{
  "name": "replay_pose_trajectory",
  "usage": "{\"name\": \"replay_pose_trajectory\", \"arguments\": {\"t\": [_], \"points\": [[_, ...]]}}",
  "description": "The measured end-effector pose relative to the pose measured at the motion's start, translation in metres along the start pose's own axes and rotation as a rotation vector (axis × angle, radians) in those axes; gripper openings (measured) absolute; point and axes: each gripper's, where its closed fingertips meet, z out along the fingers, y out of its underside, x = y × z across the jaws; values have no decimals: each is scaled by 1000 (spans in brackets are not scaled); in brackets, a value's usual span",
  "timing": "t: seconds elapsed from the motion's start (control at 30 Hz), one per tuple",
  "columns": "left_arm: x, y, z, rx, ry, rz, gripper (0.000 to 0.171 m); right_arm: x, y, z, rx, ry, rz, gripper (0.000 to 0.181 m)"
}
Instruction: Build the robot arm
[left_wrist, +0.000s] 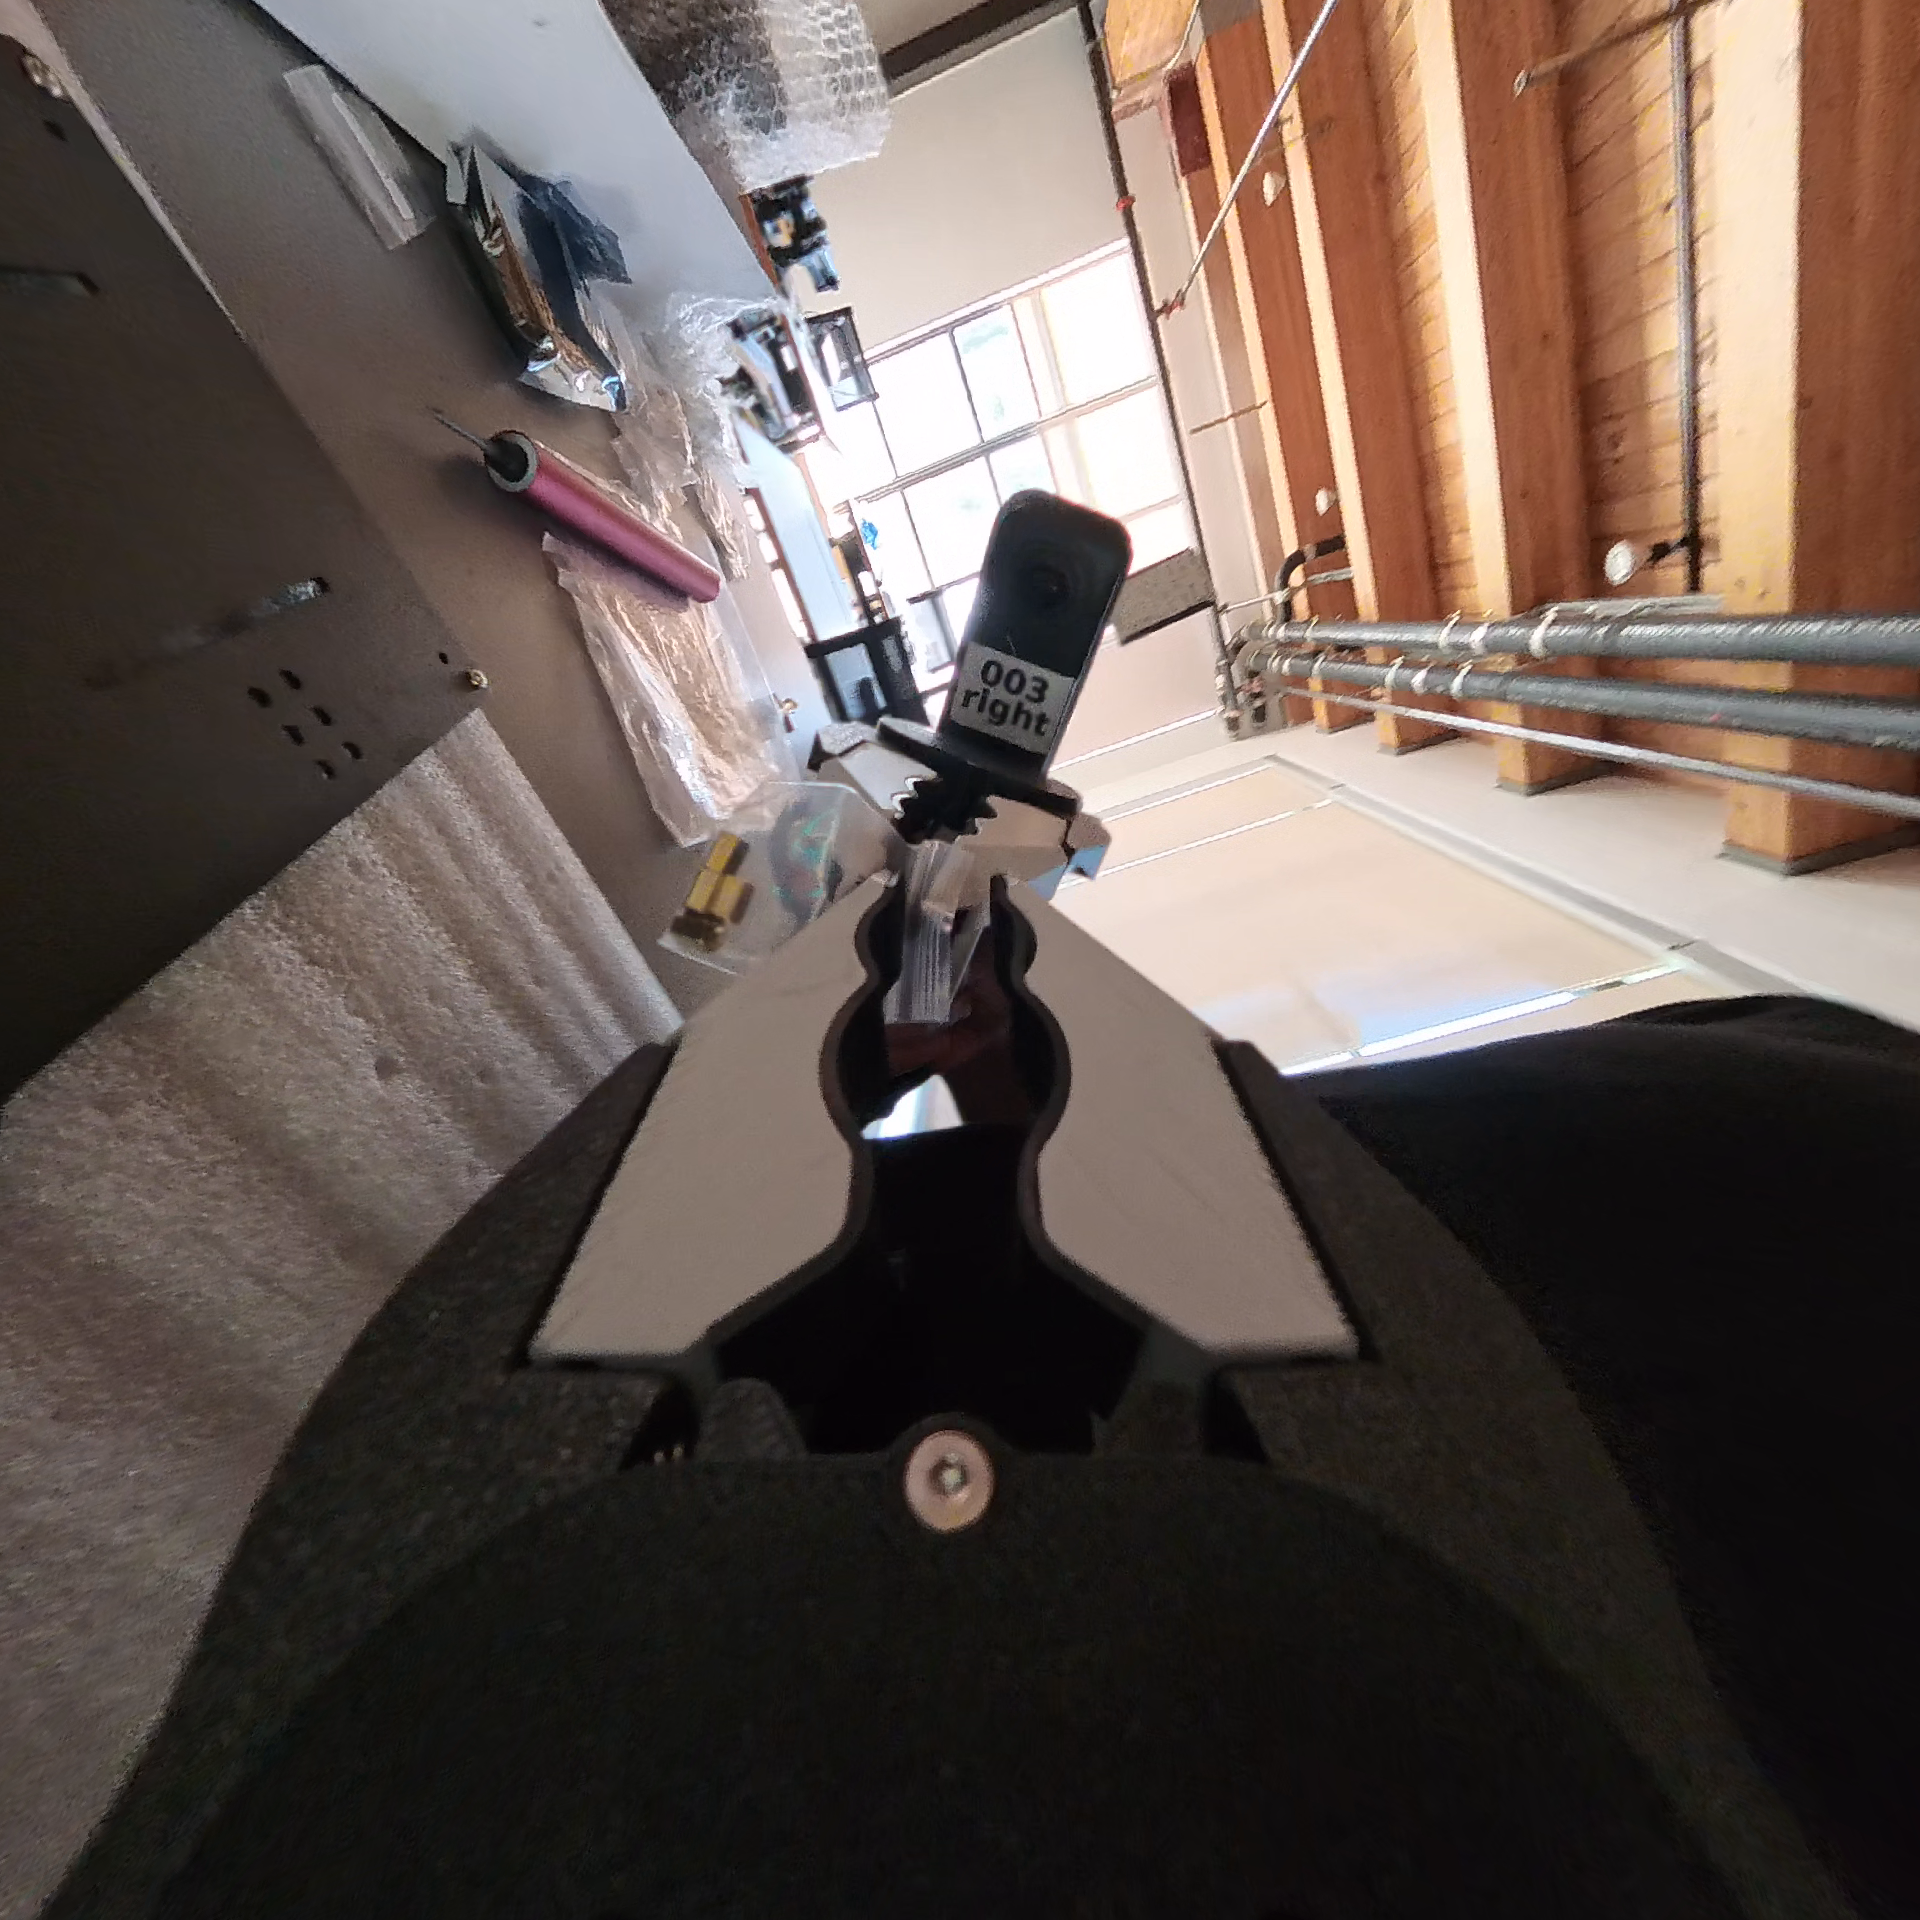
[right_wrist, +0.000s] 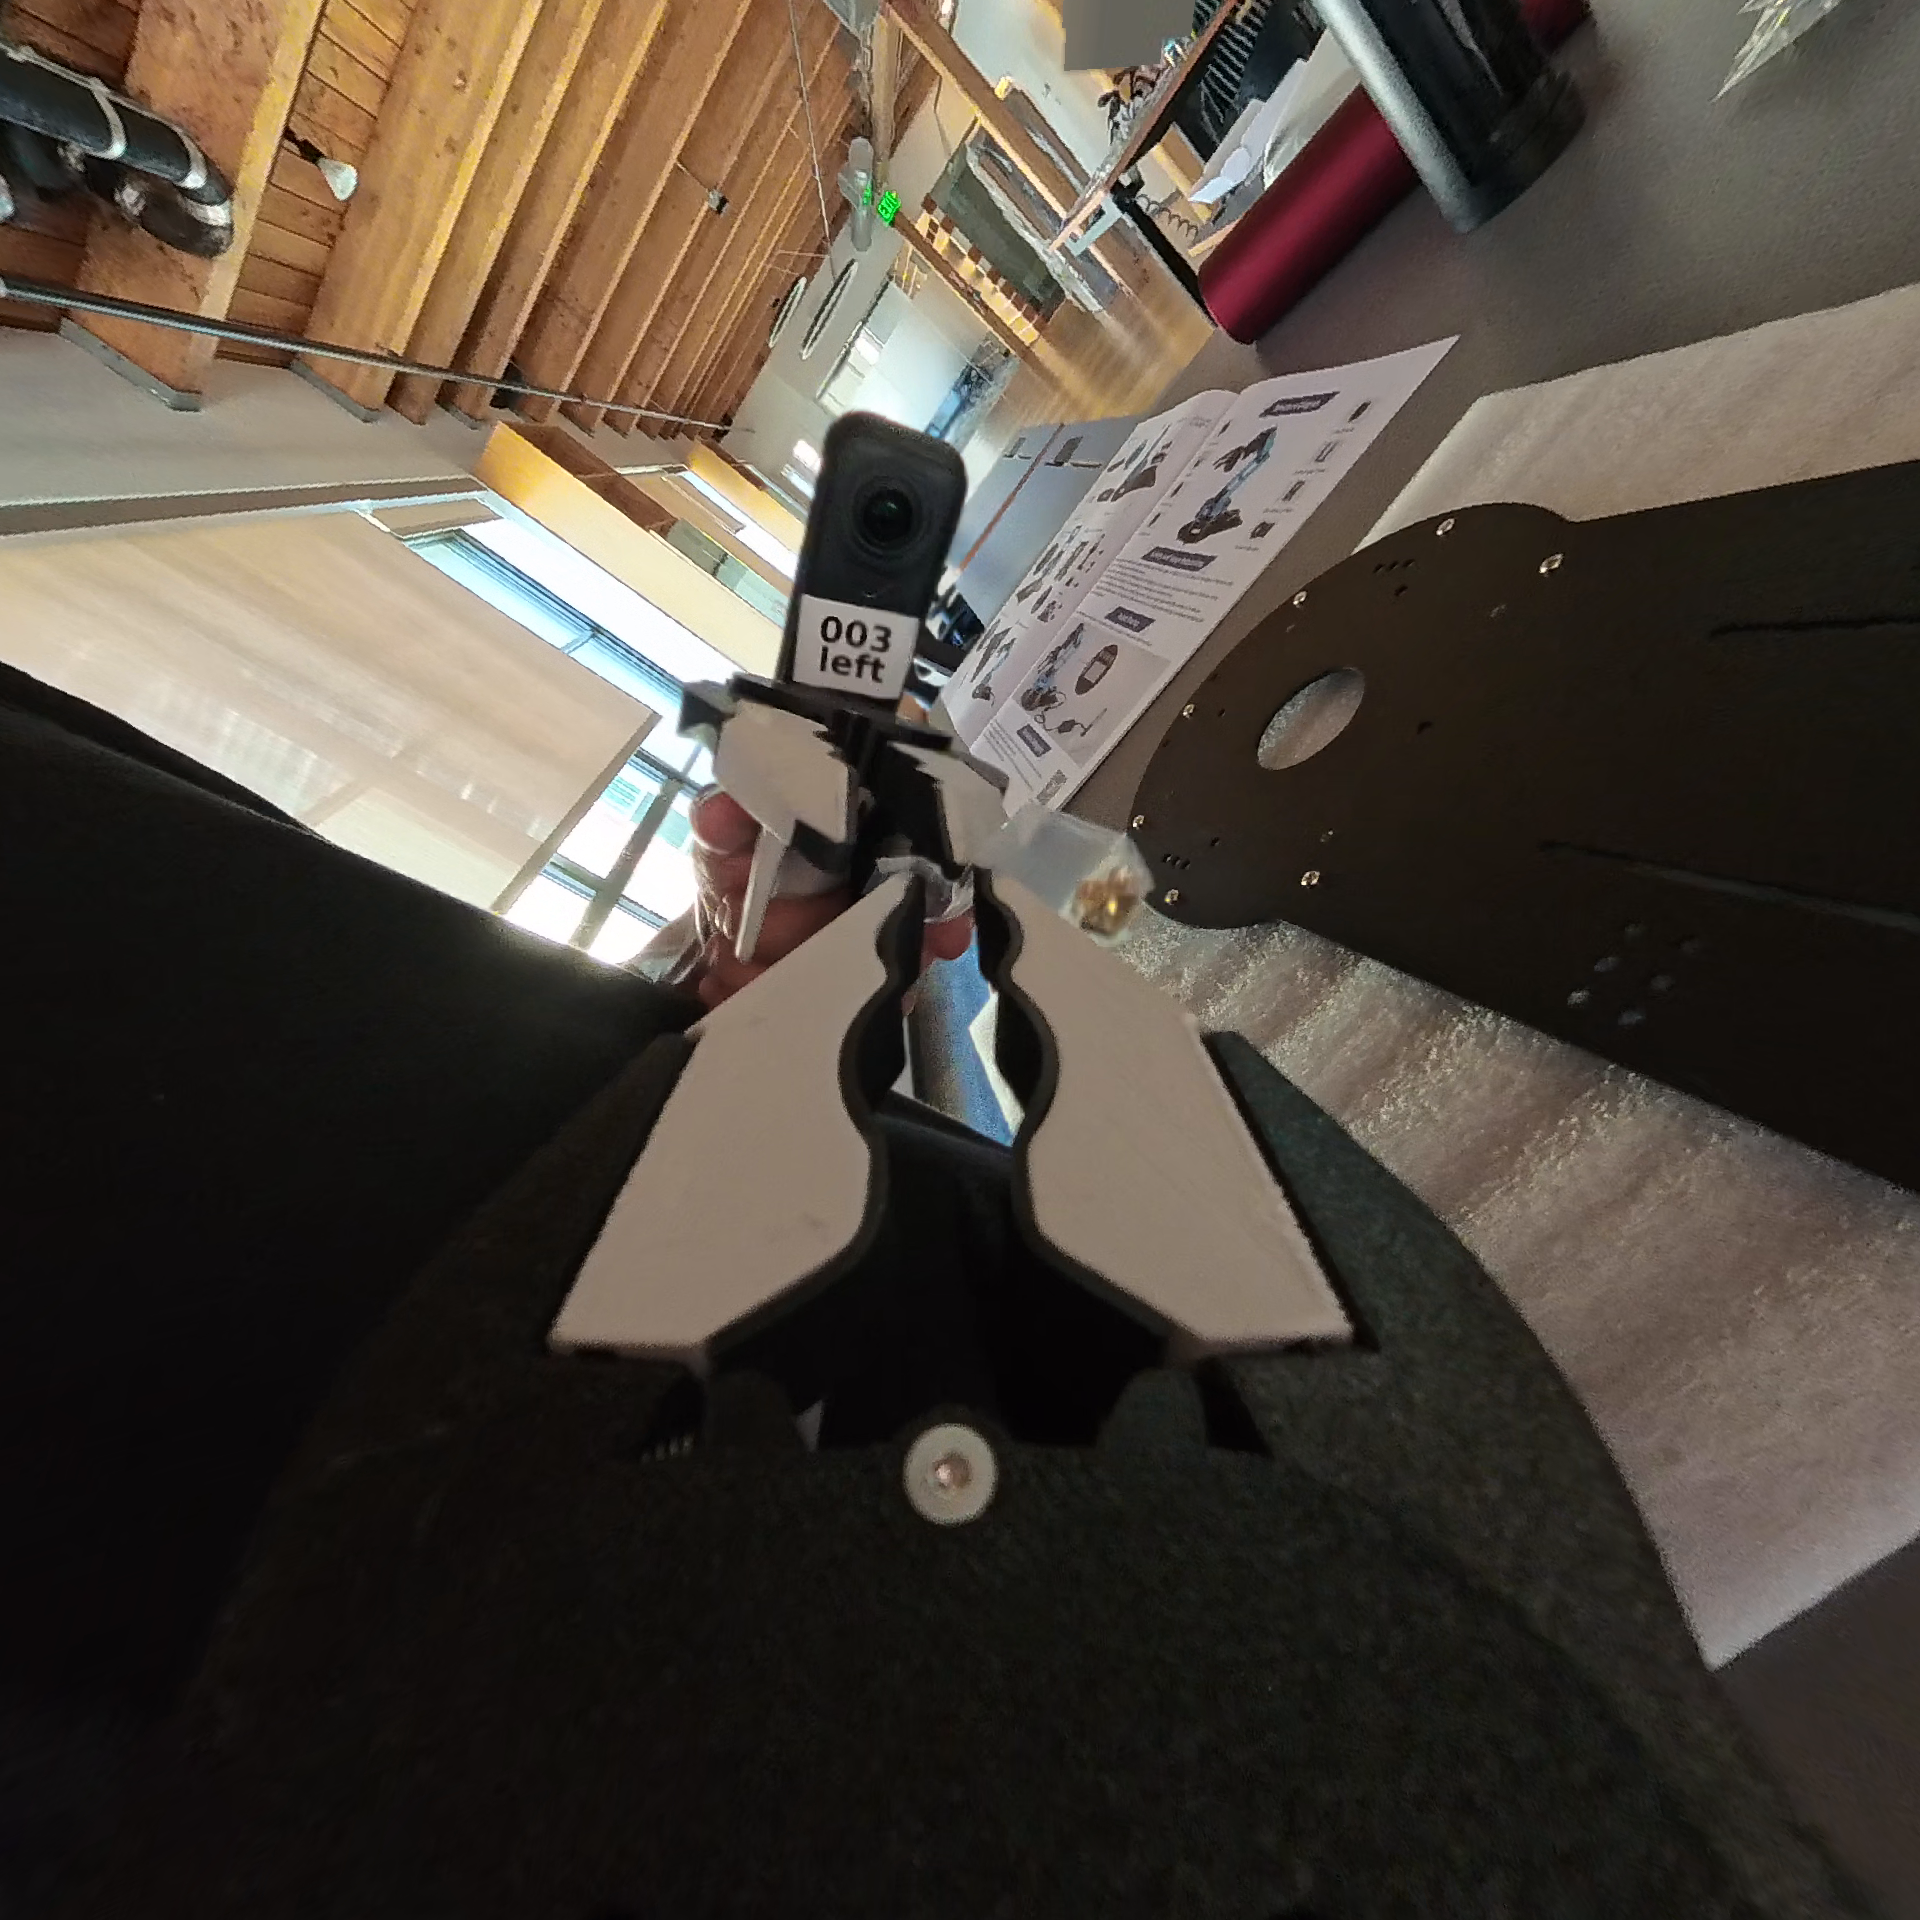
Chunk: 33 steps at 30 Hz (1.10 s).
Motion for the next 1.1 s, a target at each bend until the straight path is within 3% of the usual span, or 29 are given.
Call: {"name": "replay_pose_trajectory", "arguments": {"t": [0.23,0.3,0.73,0.9,1.1], "points": [[6,11,-2,-79,-59,202,13,-10,-6,-6,58,-98,77,3],[5,13,-3,-92,-82,240,5,-12,-8,-10,72,-121,86,2],[-4,13,0,-47,-82,156,0,0,-1,-11,44,-54,87,6],[-3,2,-5,12,-52,94,0,0,-17,-24,58,63,-108,9],[6,-3,-4,32,16,59,0,-17,0,-8,-160,111,-288,26]]}}
